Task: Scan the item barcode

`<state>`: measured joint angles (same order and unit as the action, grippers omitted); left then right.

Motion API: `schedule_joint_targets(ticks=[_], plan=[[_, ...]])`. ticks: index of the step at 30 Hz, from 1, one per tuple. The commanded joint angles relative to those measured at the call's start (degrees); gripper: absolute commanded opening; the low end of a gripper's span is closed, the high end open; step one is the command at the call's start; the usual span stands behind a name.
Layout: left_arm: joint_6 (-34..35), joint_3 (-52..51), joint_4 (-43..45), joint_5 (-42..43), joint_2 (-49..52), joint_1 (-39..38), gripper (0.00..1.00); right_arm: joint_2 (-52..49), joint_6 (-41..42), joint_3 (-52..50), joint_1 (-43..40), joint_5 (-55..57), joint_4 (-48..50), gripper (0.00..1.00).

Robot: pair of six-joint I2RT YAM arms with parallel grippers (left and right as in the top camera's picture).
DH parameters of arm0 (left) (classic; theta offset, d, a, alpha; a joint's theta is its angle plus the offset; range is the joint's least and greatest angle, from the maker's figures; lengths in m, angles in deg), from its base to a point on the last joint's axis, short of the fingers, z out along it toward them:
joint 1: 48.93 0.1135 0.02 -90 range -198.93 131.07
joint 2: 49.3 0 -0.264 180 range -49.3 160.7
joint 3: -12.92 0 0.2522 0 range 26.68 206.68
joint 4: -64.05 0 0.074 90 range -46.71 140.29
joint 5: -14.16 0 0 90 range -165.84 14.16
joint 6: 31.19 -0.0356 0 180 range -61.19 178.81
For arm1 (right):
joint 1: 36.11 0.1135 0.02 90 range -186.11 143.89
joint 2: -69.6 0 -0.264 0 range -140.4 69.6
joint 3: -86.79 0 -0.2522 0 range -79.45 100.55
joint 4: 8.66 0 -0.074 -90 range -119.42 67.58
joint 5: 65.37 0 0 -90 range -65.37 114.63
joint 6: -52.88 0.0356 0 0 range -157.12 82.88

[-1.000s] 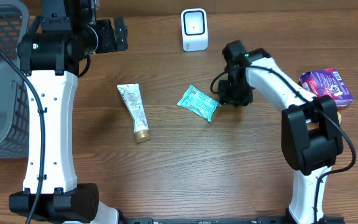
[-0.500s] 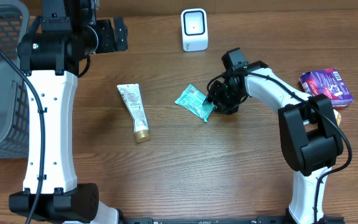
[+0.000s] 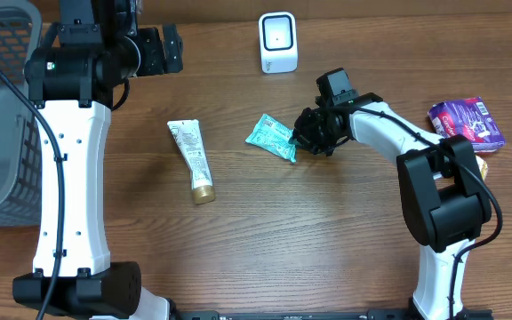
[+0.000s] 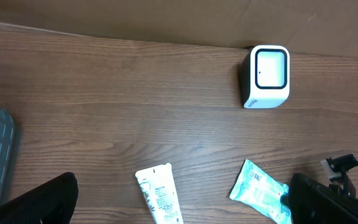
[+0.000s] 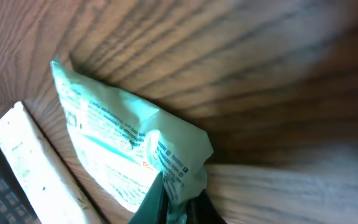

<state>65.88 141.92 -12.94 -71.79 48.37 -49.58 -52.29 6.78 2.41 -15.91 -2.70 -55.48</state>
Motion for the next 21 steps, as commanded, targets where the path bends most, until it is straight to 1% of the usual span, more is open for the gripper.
schedule_joint_targets(ticks=[1, 4, 7, 11, 15, 21], plan=[[-1.07, 0.76, 0.0, -0.17, 0.46, -0.13, 1.0, -0.2, -10.32, -0.24, -0.17, -4.24, 0.83, 0.04], [-1.07, 0.76, 0.0, -0.17, 0.46, -0.13, 1.0, 1.9, -18.47, 0.39, -1.31, -8.79, -1.14, 0.04], [-1.07, 0.76, 0.0, -0.17, 0.46, -0.13, 1.0, 5.7, -27.69, 1.31, -2.58, -13.31, -5.25, 0.04], [-1.07, 0.76, 0.0, -0.17, 0.46, -0.13, 1.0, 12.72, -37.66, 1.9, -3.98, -18.29, -11.43, 0.04], [-1.07, 0.76, 0.0, -0.17, 0.46, -0.13, 1.0, 20.02, -40.04, 1.9, -5.4, -18.14, -15.37, 0.04], [-1.07, 0.76, 0.0, -0.17, 0.46, -0.13, 1.0, 29.64, -40.92, 2.45, -7.19, -15.1, -16.5, 0.04]])
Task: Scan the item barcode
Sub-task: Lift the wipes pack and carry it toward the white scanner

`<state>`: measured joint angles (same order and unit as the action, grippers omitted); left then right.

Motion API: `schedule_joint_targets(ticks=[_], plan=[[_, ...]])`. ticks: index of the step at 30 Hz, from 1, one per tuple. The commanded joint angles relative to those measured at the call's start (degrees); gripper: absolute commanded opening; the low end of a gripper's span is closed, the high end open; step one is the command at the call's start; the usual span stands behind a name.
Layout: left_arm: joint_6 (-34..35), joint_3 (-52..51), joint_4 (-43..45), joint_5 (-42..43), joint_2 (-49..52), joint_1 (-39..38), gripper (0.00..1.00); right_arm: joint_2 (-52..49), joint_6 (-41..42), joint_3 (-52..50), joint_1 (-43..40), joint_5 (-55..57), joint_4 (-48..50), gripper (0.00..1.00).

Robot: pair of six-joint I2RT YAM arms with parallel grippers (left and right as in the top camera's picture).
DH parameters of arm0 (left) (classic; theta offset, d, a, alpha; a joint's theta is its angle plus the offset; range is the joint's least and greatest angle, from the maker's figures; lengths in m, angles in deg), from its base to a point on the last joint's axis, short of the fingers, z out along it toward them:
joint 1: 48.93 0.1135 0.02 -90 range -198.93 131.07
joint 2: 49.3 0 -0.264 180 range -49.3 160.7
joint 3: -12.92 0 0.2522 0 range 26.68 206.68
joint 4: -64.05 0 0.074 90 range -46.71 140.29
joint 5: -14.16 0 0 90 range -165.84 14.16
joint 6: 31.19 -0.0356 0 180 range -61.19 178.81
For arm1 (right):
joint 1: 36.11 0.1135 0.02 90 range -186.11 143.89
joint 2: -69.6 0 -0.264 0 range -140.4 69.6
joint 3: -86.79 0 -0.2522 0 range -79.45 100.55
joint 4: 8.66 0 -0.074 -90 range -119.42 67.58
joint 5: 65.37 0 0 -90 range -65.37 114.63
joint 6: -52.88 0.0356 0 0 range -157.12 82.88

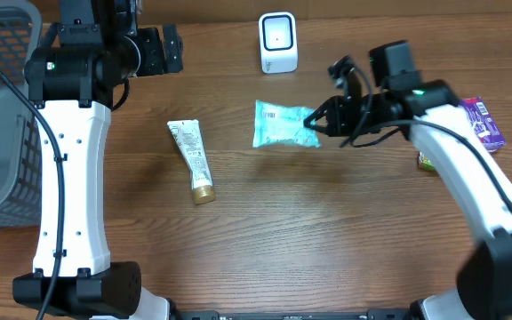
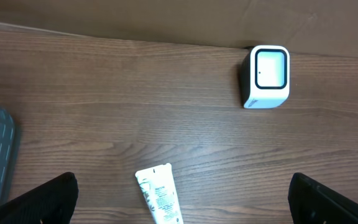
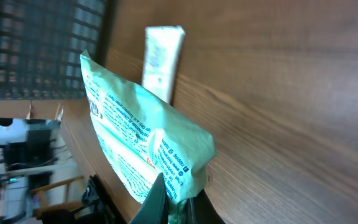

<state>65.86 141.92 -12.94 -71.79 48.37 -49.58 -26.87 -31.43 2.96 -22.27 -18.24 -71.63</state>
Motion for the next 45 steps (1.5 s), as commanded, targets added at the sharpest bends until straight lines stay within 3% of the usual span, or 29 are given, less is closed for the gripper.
schedule_joint_targets(ticks=[1, 25, 38, 45], plan=[[-1.05, 0.76, 0.0, -0.17, 0.46, -0.13, 1.0, 5.64, -2.64, 2.49, -1.05, 1.51, -1.07, 0.04], [-1.05, 0.76, 0.0, -0.17, 0.46, -0.13, 1.0, 9.35, 3.08, 16.48, -1.07, 6.82, -15.08, 0.04], [-1.05, 0.76, 0.0, -0.17, 0.46, -0.13, 1.0, 3.04, 11.3, 26.73, 11.37, 56.68, -17.38, 0.04], [-1.05, 0.76, 0.0, -0.17, 0.46, -0.13, 1.0, -11.43, 0.39, 26.71, 17.14, 90.44, -2.56, 0.04]])
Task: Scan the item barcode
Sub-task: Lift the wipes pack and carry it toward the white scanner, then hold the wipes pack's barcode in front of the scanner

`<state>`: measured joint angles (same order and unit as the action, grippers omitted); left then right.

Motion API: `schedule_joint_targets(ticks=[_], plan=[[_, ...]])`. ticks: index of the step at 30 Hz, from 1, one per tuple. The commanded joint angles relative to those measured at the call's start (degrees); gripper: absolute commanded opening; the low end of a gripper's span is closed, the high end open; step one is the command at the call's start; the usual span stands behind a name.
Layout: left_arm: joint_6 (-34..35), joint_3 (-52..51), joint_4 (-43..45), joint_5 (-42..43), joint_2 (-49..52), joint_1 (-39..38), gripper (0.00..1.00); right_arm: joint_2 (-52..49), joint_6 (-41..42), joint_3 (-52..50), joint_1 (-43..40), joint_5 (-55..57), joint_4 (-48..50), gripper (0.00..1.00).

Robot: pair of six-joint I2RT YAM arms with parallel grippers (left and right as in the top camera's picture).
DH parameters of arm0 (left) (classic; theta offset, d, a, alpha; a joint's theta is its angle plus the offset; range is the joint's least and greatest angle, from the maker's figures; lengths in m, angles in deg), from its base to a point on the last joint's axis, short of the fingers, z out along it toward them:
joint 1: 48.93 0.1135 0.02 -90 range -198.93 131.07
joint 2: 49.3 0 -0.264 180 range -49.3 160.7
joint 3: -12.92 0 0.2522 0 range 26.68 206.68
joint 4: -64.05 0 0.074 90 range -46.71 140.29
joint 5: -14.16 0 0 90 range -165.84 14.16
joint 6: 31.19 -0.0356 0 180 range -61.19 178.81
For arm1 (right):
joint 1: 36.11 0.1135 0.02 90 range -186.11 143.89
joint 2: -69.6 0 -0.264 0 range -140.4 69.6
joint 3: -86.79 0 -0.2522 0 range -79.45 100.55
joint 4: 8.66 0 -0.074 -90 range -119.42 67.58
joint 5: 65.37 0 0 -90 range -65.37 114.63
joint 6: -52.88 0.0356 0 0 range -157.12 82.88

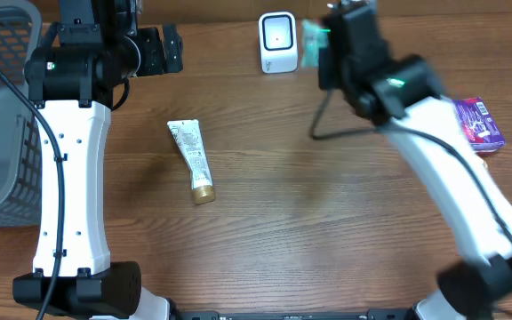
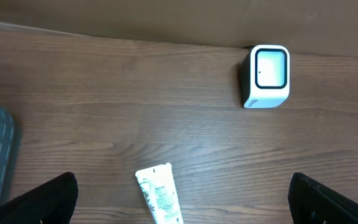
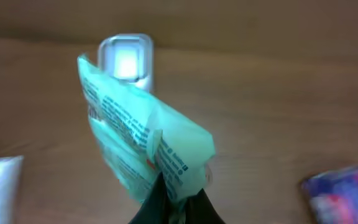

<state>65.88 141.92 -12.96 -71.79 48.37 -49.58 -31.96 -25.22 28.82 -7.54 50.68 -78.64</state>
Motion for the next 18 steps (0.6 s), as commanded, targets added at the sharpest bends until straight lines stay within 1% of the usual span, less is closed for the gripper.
schedule_joint_targets(ticks=[1, 4, 7, 9, 14, 16, 18], plan=[[-1.07, 0.76, 0.02, -0.17, 0.46, -0.13, 1.0, -8.52, -7.34, 0.85, 2.91, 25.03, 6.67, 0.04], [-1.07, 0.76, 0.02, -0.17, 0.46, -0.13, 1.0, -13.55, -11.65, 0.85, 4.02, 32.44, 12.24, 0.04], [-1.07, 0.76, 0.02, -0.17, 0.46, -0.13, 1.0, -16.92, -17.0, 0.83, 4.7, 35.06, 17.25, 0.04], [-1.07, 0.76, 0.04, -0.17, 0.46, -0.13, 1.0, -18.58, -21.16, 0.83, 4.81, 34.93, 22.25, 0.04], [-1.07, 0.76, 0.02, -0.17, 0.46, -0.13, 1.0, -19.02, -31.54, 0.83, 4.81, 33.57, 32.09, 0.04], [-1.07, 0.76, 0.02, -0.17, 0.46, -0.13, 1.0, -19.02, -35.93, 0.83, 4.83, 30.99, 35.15, 0.04], [-1.07, 0.76, 0.04, -0.17, 0.46, -0.13, 1.0, -19.02, -41.88, 0.83, 4.83, 26.29, 35.67, 0.04]])
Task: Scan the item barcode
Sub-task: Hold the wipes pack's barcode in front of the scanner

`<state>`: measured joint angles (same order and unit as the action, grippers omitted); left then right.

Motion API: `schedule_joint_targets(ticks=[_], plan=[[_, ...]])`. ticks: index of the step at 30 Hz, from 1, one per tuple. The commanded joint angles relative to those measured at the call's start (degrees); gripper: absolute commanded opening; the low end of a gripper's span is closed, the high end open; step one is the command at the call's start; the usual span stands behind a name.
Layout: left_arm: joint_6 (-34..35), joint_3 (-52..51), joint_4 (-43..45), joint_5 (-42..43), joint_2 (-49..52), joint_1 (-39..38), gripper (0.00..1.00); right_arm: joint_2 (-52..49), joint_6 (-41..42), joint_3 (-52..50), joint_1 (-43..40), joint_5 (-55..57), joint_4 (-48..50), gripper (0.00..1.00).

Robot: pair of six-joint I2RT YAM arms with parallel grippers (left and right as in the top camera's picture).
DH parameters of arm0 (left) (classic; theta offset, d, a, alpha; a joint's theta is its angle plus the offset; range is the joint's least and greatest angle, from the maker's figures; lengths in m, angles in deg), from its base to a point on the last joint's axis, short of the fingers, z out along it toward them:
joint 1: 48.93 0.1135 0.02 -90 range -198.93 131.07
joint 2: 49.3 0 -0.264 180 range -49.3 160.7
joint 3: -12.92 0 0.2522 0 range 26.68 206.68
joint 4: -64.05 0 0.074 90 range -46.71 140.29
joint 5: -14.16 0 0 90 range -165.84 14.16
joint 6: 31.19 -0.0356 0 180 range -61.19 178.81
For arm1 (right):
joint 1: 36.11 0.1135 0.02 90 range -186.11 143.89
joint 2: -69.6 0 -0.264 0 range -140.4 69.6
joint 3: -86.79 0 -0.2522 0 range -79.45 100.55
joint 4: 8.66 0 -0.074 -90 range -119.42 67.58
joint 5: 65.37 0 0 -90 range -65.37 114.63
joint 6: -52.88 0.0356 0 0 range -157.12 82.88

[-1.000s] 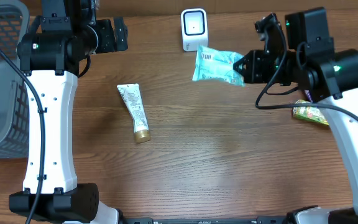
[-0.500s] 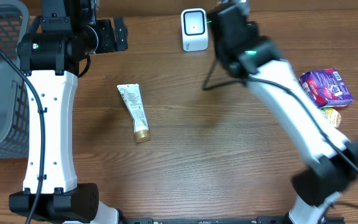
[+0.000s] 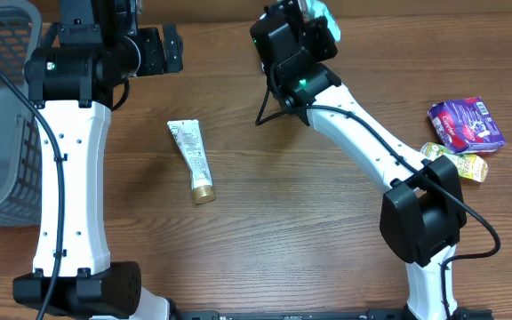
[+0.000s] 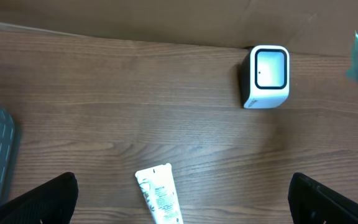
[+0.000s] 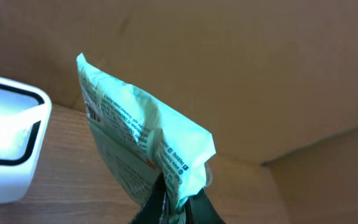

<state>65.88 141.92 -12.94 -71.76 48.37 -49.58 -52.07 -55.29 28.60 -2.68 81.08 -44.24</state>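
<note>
My right gripper [image 5: 176, 210] is shut on the lower corner of a mint-green packet [image 5: 135, 140], held up in the air with its printed face showing. The white scanner [image 5: 8, 146] stands just left of the packet in the right wrist view. In the left wrist view the scanner [image 4: 266, 76] faces up and a corner of the packet shows at the right edge. From overhead the packet [image 3: 324, 15] is at the back edge and the right wrist hides the scanner. My left gripper [image 4: 182, 211] hangs open high above the table.
A white tube [image 3: 192, 160] lies left of centre. A grey basket stands at the far left. A purple packet [image 3: 466, 123] and a yellow-green one [image 3: 456, 163] lie at the right. A brown cardboard wall [image 5: 229, 74] closes the back.
The right wrist has swung left and now covers the scanner from overhead. In its own view the scanner has gone from behind the packet to the left edge. The left arm is unmoved.
My right gripper was shut on the green packet lying on the table near the middle. Then it held the packet up off the wood. Then the packet was at the back beside the scanner, and now it hangs just right of the scanner by the wall.
</note>
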Motion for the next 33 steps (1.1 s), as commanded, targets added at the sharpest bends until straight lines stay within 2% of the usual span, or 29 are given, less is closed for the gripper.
schedule_joint_targets(ticks=[1, 9, 22, 33], plan=[[-1.07, 0.76, 0.0, -0.2, 0.46, -0.13, 1.0, 1.09, -14.14, 1.05, -0.02, -5.55, 1.51, 0.04], [-1.07, 0.76, 0.0, -0.2, 0.46, -0.13, 1.0, -0.31, -30.77, 1.03, 0.0, -5.99, 10.43, 0.04], [-1.07, 0.76, 0.0, -0.2, 0.48, -0.13, 1.0, -10.56, -59.47, 1.03, 0.0, -6.23, 39.19, 0.04], [-1.07, 0.76, 0.0, -0.2, 0.46, -0.13, 1.0, -17.77, -61.61, 1.03, 0.0, -9.18, 40.44, 0.04]])
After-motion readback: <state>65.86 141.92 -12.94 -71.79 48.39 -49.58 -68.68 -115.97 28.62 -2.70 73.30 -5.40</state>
